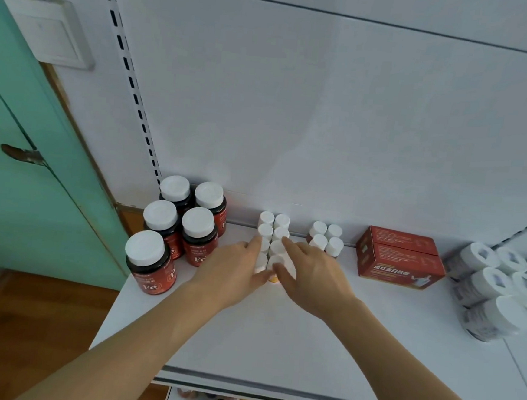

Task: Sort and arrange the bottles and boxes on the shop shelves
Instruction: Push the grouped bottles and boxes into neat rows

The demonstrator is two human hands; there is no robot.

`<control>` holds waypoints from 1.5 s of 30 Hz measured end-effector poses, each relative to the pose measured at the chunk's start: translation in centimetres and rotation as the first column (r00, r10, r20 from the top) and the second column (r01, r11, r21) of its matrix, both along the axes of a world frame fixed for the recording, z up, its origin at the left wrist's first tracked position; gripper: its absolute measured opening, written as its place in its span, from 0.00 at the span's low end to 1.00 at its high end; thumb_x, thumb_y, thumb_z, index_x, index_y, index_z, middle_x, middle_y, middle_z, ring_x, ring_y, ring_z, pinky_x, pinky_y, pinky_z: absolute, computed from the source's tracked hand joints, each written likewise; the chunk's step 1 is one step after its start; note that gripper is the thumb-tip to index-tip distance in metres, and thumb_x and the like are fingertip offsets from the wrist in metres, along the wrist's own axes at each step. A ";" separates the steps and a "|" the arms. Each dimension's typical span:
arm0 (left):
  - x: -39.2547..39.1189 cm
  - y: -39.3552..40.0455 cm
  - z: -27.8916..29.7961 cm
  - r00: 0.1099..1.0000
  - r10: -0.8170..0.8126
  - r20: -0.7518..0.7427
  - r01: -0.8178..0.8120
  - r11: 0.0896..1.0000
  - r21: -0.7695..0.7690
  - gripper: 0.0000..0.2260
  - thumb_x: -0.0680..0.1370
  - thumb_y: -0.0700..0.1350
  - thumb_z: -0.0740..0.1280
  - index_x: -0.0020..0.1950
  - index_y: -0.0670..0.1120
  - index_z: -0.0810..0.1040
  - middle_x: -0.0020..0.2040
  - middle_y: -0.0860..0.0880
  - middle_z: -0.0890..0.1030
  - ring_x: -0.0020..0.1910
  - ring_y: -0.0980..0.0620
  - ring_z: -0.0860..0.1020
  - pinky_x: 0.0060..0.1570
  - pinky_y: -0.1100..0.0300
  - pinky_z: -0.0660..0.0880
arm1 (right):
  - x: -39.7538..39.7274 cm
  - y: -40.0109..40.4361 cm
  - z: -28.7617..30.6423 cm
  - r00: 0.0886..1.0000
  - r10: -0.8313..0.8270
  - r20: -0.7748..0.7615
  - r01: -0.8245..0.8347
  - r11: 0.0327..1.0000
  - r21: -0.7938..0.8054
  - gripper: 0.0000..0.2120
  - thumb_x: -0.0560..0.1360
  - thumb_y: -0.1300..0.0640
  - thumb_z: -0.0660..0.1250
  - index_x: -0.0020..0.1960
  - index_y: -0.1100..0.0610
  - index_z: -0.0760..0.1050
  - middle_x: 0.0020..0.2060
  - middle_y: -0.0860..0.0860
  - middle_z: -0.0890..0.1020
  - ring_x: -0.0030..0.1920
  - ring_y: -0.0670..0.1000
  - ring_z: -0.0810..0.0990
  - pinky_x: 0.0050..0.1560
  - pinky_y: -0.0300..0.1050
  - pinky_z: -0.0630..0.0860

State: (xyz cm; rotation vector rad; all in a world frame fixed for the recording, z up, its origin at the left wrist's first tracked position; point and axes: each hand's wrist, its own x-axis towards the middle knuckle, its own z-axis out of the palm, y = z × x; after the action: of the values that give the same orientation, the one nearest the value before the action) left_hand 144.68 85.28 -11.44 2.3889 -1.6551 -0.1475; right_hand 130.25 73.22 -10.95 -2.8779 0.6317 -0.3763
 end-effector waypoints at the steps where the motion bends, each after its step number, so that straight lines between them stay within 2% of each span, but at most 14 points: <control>1: 0.0 -0.2 0.1 1.000 0.021 0.003 -0.021 0.999 -0.028 0.25 0.79 0.63 0.57 0.69 0.47 0.64 0.53 0.47 0.80 0.48 0.42 0.80 0.41 0.50 0.75 | 0.1 -0.3 0.4 0.999 -0.005 0.033 0.006 1.000 -0.026 0.22 0.78 0.46 0.60 0.67 0.57 0.73 0.47 0.54 0.82 0.44 0.59 0.81 0.35 0.48 0.74; 3: 0.1 -0.9 0.2 0.998 0.059 0.000 -0.059 0.996 -0.066 0.22 0.81 0.60 0.54 0.69 0.47 0.64 0.53 0.46 0.81 0.48 0.42 0.80 0.42 0.49 0.75 | 0.7 -1.0 1.2 0.998 -0.027 0.063 0.031 0.998 -0.062 0.19 0.78 0.52 0.61 0.66 0.57 0.74 0.45 0.56 0.83 0.43 0.61 0.81 0.34 0.46 0.70; 5: 0.4 -2.1 0.4 0.995 0.092 0.034 -0.089 0.994 -0.061 0.18 0.82 0.54 0.53 0.69 0.46 0.64 0.52 0.46 0.81 0.46 0.42 0.80 0.39 0.51 0.72 | 1.6 -1.8 1.9 0.997 -0.068 0.031 0.070 0.996 -0.057 0.17 0.80 0.54 0.59 0.67 0.56 0.72 0.46 0.56 0.82 0.45 0.61 0.79 0.36 0.48 0.71; 7: 0.6 -3.3 0.7 0.990 0.122 0.069 -0.119 0.992 -0.036 0.16 0.83 0.50 0.54 0.69 0.45 0.64 0.51 0.45 0.81 0.46 0.42 0.80 0.37 0.52 0.69 | 2.6 -2.4 2.1 0.993 -0.110 -0.040 0.109 0.993 -0.042 0.18 0.81 0.52 0.56 0.69 0.54 0.69 0.49 0.54 0.81 0.49 0.59 0.78 0.39 0.49 0.72; 10: 1.1 -4.6 0.9 0.985 0.160 0.068 -0.161 0.987 0.020 0.18 0.82 0.46 0.56 0.72 0.44 0.63 0.50 0.44 0.82 0.48 0.42 0.80 0.38 0.53 0.68 | 3.8 -3.0 2.0 0.972 -0.139 -0.188 0.129 0.990 -0.063 0.16 0.83 0.51 0.54 0.69 0.53 0.66 0.51 0.53 0.81 0.51 0.59 0.78 0.39 0.47 0.66; 14: 1.6 -5.7 0.5 0.981 0.193 0.025 -0.195 0.978 0.073 0.18 0.83 0.49 0.53 0.72 0.44 0.62 0.50 0.42 0.81 0.49 0.40 0.80 0.38 0.52 0.67 | 4.7 -3.7 1.8 0.948 -0.146 -0.284 0.132 0.989 -0.068 0.15 0.83 0.51 0.54 0.67 0.53 0.67 0.50 0.55 0.82 0.51 0.59 0.78 0.40 0.46 0.65; 18: 2.2 -5.9 -0.2 0.973 0.198 -0.117 -0.189 0.978 0.085 0.17 0.83 0.52 0.52 0.70 0.48 0.63 0.48 0.44 0.81 0.48 0.40 0.79 0.40 0.52 0.70 | 5.0 -3.6 2.2 0.935 -0.118 -0.333 0.107 0.993 -0.051 0.13 0.84 0.52 0.53 0.65 0.54 0.67 0.49 0.56 0.81 0.50 0.58 0.77 0.42 0.46 0.64; 21: 2.5 -5.8 -0.3 0.968 0.180 -0.174 -0.169 0.983 0.073 0.18 0.83 0.52 0.52 0.73 0.50 0.62 0.50 0.44 0.82 0.49 0.41 0.79 0.42 0.52 0.71 | 5.3 -3.4 2.0 0.927 -0.120 -0.356 0.127 0.992 -0.003 0.12 0.84 0.52 0.52 0.64 0.54 0.66 0.45 0.55 0.79 0.44 0.57 0.74 0.40 0.47 0.69; 25: 2.5 -5.7 0.0 0.968 0.167 -0.186 -0.158 0.986 0.060 0.19 0.83 0.51 0.53 0.74 0.50 0.61 0.51 0.44 0.83 0.51 0.42 0.79 0.41 0.54 0.68 | 5.6 -3.3 1.6 0.924 -0.129 -0.360 0.141 0.990 0.007 0.11 0.83 0.54 0.52 0.63 0.55 0.66 0.37 0.51 0.74 0.39 0.55 0.70 0.38 0.47 0.68; 31: 2.9 -5.7 -0.1 0.958 0.170 -0.229 -0.166 0.985 0.037 0.18 0.83 0.51 0.55 0.73 0.50 0.64 0.52 0.44 0.83 0.52 0.41 0.79 0.47 0.51 0.74 | 5.7 -3.4 1.4 0.934 -0.133 -0.330 0.159 0.986 0.051 0.11 0.83 0.54 0.53 0.62 0.55 0.67 0.42 0.53 0.80 0.41 0.56 0.75 0.39 0.48 0.72; 34: 3.0 -5.7 -0.3 0.952 0.175 -0.251 -0.177 0.984 0.013 0.17 0.82 0.51 0.56 0.71 0.50 0.66 0.52 0.44 0.83 0.52 0.40 0.79 0.45 0.53 0.71 | 5.6 -3.4 1.6 0.936 -0.152 -0.316 0.189 0.978 0.090 0.11 0.83 0.53 0.53 0.61 0.55 0.68 0.45 0.54 0.81 0.42 0.56 0.74 0.40 0.48 0.73; 41: 2.8 -5.7 -0.3 0.950 0.198 -0.244 -0.203 0.979 0.002 0.16 0.83 0.52 0.56 0.69 0.50 0.67 0.53 0.45 0.82 0.53 0.41 0.78 0.42 0.55 0.67 | 5.6 -3.4 1.4 0.926 -0.159 -0.342 0.185 0.982 0.044 0.11 0.83 0.52 0.52 0.61 0.55 0.67 0.44 0.54 0.81 0.40 0.55 0.73 0.42 0.49 0.76; 45: 2.6 -5.7 0.1 0.950 0.212 -0.228 -0.213 0.977 0.021 0.16 0.83 0.51 0.56 0.69 0.49 0.67 0.53 0.45 0.82 0.54 0.41 0.78 0.42 0.55 0.66 | 5.7 -3.3 1.5 0.927 -0.155 -0.342 0.187 0.981 0.060 0.11 0.83 0.52 0.52 0.61 0.55 0.67 0.43 0.53 0.80 0.39 0.54 0.72 0.38 0.47 0.71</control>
State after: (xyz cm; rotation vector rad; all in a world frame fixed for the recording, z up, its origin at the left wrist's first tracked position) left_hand 147.29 79.53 -11.38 2.4218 -1.2874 -0.3665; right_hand 135.91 69.95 -9.49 -2.8264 0.9335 0.1282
